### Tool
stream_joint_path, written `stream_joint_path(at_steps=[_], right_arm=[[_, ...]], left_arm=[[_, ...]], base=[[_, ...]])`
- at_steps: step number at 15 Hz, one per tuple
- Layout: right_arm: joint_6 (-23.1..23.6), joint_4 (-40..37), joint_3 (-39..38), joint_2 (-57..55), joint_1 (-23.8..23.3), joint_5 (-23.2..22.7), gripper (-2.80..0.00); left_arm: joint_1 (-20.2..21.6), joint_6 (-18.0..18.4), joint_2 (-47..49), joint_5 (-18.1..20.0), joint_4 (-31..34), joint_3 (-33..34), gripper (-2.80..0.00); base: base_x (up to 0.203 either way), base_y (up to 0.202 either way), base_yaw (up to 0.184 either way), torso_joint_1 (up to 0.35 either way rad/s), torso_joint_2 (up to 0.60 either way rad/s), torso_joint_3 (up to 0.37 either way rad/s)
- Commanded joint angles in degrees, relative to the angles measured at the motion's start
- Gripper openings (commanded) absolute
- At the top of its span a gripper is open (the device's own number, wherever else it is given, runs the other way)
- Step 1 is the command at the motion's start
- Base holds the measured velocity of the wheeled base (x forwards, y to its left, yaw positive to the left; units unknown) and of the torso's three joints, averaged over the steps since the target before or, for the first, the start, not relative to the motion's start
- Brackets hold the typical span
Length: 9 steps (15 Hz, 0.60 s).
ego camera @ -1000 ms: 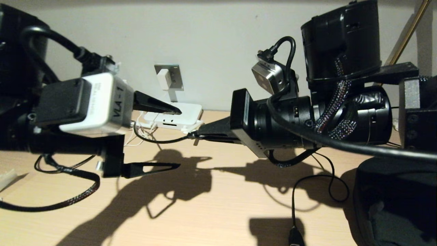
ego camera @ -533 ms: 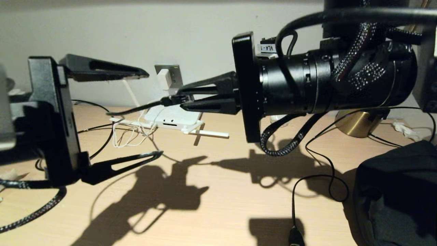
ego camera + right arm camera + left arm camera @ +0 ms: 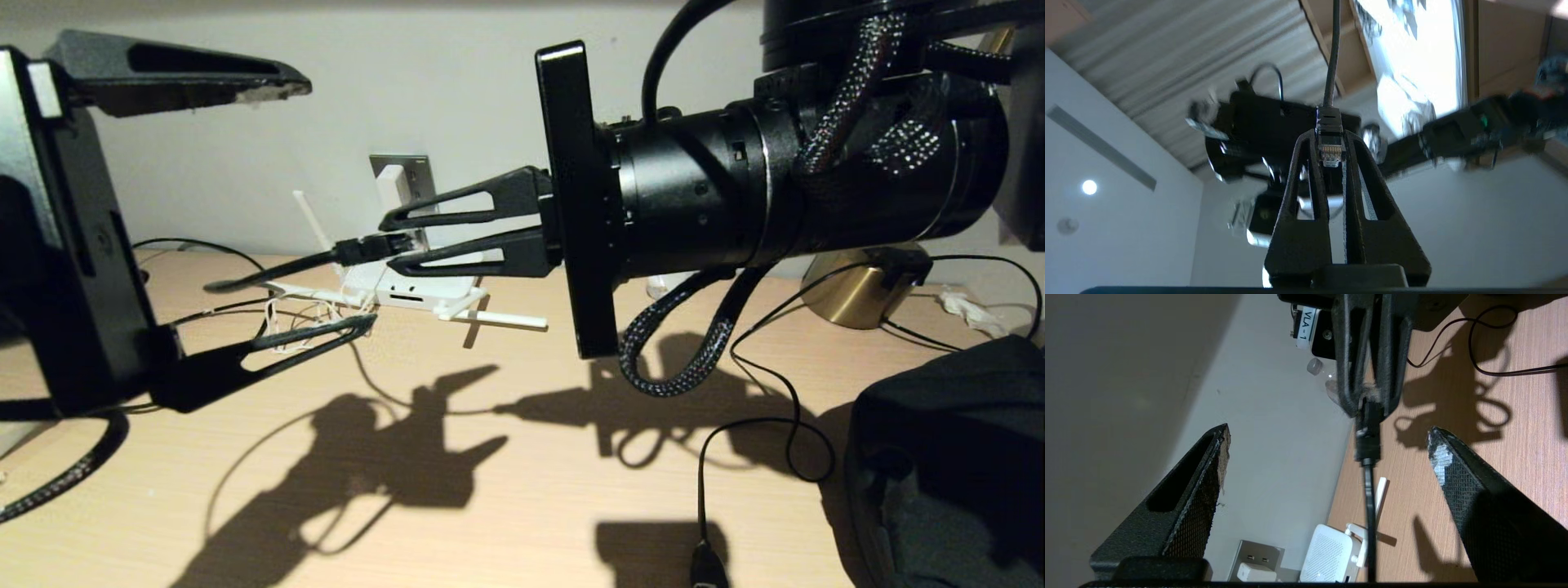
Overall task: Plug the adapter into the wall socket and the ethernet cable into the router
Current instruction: Hand it to the other hand
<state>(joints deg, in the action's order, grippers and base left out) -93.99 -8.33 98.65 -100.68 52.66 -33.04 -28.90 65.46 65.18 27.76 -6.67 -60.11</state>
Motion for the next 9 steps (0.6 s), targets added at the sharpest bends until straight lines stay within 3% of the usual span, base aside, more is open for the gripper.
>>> stream_joint_path(at_steps=[1, 9], right_arm=[[-0.59, -0.37, -0.02, 0.56, 0.08, -1.67, -2.8], [-0.58, -0.64, -0.03, 0.4, 0.95, -1.67, -2.8]], left_arm=[[-0.01, 0.37, -0.22, 0.2, -0.01, 0.17, 0.0], [-0.01, 0.37, 0.04, 0.28, -0.1, 0.08, 0.0]], base=[[0.0, 0.0, 0.0, 0.0, 0.0, 0.0], [0.0, 0.0, 0.0, 0.0, 0.0, 0.0]])
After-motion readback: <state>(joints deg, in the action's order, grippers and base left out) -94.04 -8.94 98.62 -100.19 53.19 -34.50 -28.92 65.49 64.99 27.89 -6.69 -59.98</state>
